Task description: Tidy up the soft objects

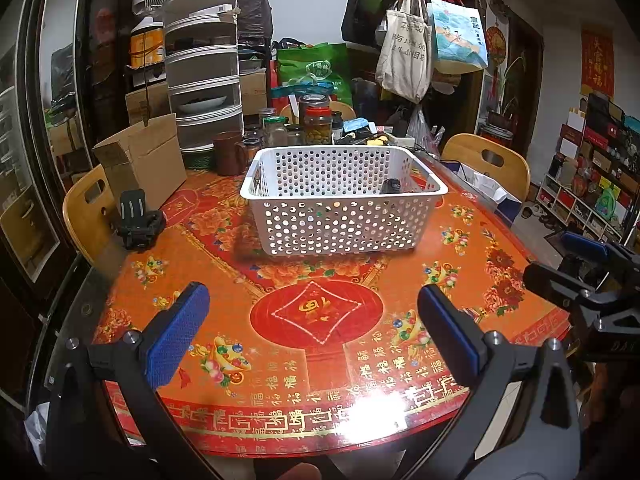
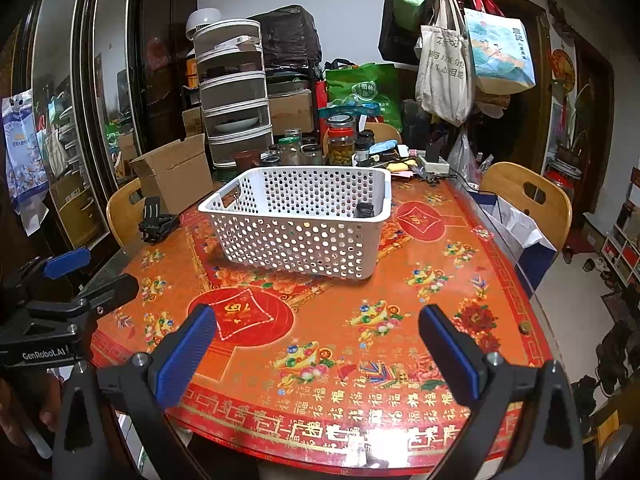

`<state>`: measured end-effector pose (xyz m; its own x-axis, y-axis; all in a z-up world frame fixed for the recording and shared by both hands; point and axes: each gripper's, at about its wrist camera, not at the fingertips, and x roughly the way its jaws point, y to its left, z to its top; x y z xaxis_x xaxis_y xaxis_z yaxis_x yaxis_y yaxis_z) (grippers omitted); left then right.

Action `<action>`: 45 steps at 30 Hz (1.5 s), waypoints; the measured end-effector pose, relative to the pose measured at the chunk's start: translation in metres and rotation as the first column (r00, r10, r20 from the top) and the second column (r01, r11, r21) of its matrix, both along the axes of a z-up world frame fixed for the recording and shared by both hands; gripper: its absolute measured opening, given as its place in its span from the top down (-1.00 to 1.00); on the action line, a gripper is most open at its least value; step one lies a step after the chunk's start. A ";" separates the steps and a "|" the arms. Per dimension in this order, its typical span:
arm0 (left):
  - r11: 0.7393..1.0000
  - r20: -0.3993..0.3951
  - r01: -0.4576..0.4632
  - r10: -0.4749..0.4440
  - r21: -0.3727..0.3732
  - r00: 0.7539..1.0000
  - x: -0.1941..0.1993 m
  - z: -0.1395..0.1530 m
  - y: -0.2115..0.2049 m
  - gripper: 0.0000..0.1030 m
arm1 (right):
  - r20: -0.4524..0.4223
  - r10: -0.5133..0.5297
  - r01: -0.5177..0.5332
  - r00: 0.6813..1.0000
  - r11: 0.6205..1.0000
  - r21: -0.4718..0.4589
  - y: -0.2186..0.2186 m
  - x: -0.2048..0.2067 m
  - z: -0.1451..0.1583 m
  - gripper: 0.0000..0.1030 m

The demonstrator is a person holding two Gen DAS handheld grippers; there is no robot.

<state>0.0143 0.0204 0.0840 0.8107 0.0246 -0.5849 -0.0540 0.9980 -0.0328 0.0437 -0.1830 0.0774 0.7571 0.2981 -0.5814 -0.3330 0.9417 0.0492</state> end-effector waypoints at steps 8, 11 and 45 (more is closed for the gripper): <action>1.000 -0.002 0.000 0.000 0.001 1.000 0.000 -0.001 -0.001 -1.00 | 0.000 0.000 0.000 1.000 1.000 0.000 0.000 0.000 0.000 -0.96; 1.000 -0.004 0.003 -0.003 0.001 1.000 -0.001 -0.004 -0.002 -1.00 | 0.000 -0.001 0.001 1.000 1.000 -0.001 0.000 0.000 0.000 -0.96; 1.000 -0.001 0.021 -0.021 0.008 1.000 -0.003 -0.009 -0.006 -1.00 | -0.002 0.000 0.000 1.000 1.000 0.002 0.000 -0.001 0.001 -0.96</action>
